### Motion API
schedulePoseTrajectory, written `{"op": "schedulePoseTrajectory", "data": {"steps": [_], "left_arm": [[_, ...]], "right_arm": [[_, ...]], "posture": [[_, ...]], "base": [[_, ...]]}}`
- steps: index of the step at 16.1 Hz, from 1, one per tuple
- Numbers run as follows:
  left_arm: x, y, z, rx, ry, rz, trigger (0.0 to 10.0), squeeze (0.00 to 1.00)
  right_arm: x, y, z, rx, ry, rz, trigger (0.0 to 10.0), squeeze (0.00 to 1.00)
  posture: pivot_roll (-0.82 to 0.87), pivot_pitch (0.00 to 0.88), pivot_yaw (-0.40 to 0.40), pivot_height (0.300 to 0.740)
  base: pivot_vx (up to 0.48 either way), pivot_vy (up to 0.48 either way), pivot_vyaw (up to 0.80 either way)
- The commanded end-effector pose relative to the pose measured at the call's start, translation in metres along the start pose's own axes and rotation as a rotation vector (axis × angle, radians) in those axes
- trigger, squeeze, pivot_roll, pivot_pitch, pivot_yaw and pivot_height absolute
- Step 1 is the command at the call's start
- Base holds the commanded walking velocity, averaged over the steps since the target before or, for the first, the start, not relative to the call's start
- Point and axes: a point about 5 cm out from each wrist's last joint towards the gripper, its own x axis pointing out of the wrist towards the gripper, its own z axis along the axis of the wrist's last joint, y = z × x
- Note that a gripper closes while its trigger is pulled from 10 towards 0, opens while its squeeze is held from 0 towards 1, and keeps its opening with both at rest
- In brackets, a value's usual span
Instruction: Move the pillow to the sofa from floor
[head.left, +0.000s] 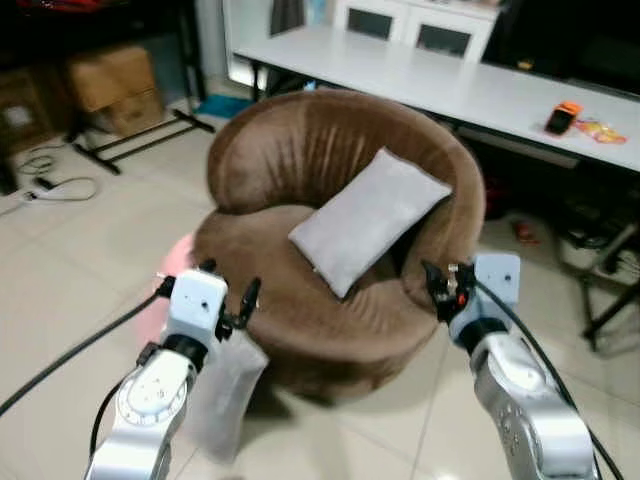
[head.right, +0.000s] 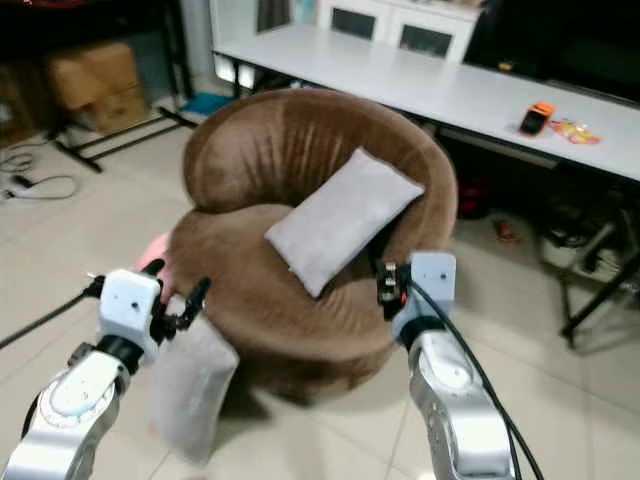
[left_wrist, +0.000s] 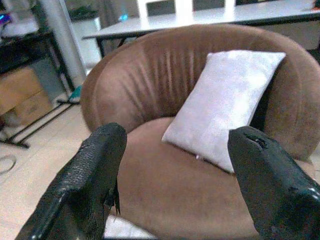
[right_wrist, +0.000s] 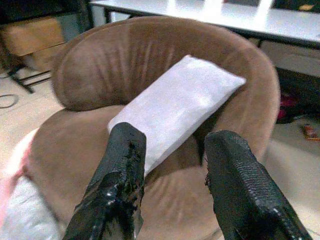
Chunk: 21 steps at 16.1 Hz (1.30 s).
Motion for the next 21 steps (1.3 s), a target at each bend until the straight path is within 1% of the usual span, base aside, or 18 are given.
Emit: {"op": "schedulePoseTrajectory", "data": {"steps": [1, 2, 3, 5, 7, 8, 10, 13, 14, 16, 18, 21], "left_arm": [[0.0016, -0.0023, 0.0017, -0.003, -0.002, -0.002, 10.0, 0.00], [0.0016, -0.0023, 0.0017, -0.004, -0.002, -0.001, 10.0, 0.00], [0.0013, -0.0020, 0.0017, -0.005, -0.002, 0.003, 10.0, 0.00], [0.0005, -0.0003, 0.0017, -0.002, -0.002, 0.012, 10.0, 0.00], [-0.0004, 0.0021, 0.0019, 0.001, -0.002, 0.021, 10.0, 0.00], [-0.0013, 0.0030, 0.0016, 0.006, 0.000, 0.023, 10.0, 0.00], [-0.0017, 0.0041, 0.0015, 0.007, 0.002, 0.026, 10.0, 0.00], [-0.0020, 0.0046, 0.0019, 0.008, 0.001, 0.030, 10.0, 0.00], [-0.0029, 0.0048, 0.0019, 0.007, 0.002, 0.033, 10.0, 0.00], [-0.0036, 0.0054, 0.0017, 0.008, 0.003, 0.038, 10.0, 0.00], [-0.0046, 0.0060, 0.0017, 0.009, 0.005, 0.043, 10.0, 0.00], [-0.0052, 0.0068, 0.0017, 0.011, 0.006, 0.045, 10.0, 0.00]], "right_arm": [[0.0003, -0.0039, 0.0036, -0.024, -0.008, 0.004, 10.0, 0.00], [0.0002, -0.0032, 0.0038, -0.036, -0.008, 0.016, 10.0, 0.00], [-0.0009, 0.0015, 0.0025, -0.059, -0.002, 0.059, 10.0, 0.00], [-0.0014, 0.0043, 0.0009, -0.058, 0.005, 0.064, 10.0, 0.00], [-0.0014, 0.0029, 0.0004, -0.018, 0.005, 0.048, 10.0, 0.00], [-0.0021, 0.0041, 0.0008, -0.009, 0.001, 0.065, 10.0, 0.00], [-0.0033, 0.0049, 0.0001, -0.030, 0.004, 0.066, 10.0, 0.00], [-0.0030, 0.0039, 0.0002, -0.032, 0.004, 0.058, 10.0, 0.00], [-0.0036, 0.0043, -0.0006, -0.064, 0.010, 0.071, 10.0, 0.00], [-0.0035, 0.0042, -0.0020, -0.089, 0.016, 0.064, 10.0, 0.00], [-0.0031, 0.0040, -0.0022, -0.043, 0.020, 0.061, 10.0, 0.00], [-0.0032, 0.0028, -0.0029, -0.030, 0.024, 0.049, 10.0, 0.00]], "posture": [[0.02, 0.000, -0.065, 0.740], [0.02, 0.000, -0.066, 0.740], [0.02, 0.000, -0.069, 0.740], [0.03, 0.000, -0.069, 0.740], [0.03, 0.000, -0.068, 0.740], [0.03, 0.000, -0.066, 0.740], [0.03, 0.000, -0.064, 0.740], [0.03, 0.000, -0.065, 0.740], [0.03, 0.000, -0.069, 0.740], [0.03, 0.000, -0.072, 0.740], [0.03, 0.000, -0.072, 0.740], [0.03, 0.000, -0.072, 0.740]], "base": [[0.000, 0.000, 0.00], [0.000, 0.000, 0.00], [0.000, 0.270, 0.80], [0.000, 0.268, 0.80], [0.000, 0.270, 0.00], [0.000, 0.270, 0.00], [0.000, 0.270, 0.00], [0.000, 0.293, 0.00], [0.000, 0.307, 0.00], [0.000, 0.307, 0.00], [0.000, 0.332, 0.00], [0.000, 0.349, 0.00]]}}
